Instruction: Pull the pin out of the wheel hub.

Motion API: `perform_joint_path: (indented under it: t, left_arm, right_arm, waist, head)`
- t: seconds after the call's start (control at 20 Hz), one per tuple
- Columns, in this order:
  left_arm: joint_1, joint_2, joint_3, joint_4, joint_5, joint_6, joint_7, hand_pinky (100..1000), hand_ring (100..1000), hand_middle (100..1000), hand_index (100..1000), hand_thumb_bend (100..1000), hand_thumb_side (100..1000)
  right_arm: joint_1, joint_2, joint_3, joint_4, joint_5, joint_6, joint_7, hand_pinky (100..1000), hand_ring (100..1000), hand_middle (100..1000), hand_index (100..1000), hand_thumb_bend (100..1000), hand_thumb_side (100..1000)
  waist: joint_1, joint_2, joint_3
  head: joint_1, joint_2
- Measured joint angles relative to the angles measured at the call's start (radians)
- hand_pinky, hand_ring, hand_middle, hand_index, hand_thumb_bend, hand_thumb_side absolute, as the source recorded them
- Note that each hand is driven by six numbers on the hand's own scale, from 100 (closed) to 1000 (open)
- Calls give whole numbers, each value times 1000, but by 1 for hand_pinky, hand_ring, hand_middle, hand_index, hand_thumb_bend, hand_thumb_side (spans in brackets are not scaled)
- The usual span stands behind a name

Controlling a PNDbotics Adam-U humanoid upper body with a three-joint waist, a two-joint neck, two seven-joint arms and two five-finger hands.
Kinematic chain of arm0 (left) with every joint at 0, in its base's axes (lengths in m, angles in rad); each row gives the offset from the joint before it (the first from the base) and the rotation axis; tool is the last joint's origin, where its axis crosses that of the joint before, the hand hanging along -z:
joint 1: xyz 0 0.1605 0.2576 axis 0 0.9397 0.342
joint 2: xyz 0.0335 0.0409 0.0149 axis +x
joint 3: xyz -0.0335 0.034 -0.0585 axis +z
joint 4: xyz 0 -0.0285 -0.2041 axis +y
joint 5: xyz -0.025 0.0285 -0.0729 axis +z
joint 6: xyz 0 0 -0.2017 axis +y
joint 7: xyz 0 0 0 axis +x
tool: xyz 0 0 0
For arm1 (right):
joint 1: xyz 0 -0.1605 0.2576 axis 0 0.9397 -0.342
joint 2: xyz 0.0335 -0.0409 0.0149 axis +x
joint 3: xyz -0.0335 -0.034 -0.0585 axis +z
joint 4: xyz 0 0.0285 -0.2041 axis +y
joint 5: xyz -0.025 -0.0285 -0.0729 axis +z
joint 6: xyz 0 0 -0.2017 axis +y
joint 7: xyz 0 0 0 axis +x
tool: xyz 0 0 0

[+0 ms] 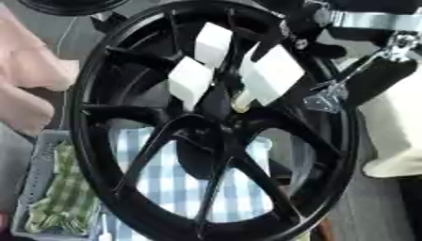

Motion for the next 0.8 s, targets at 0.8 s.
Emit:
perform_joint_path:
  t: [0.8]
  left_arm:
    - [27,0,18,0,-3,0,17,869,704,667,789,170,778]
  right_arm:
    - [193,-120,-204,0,-181,16,-131,118,113,401,492,100,100]
  waist:
    - [35,-39,-95]
  head:
    - [54,18]
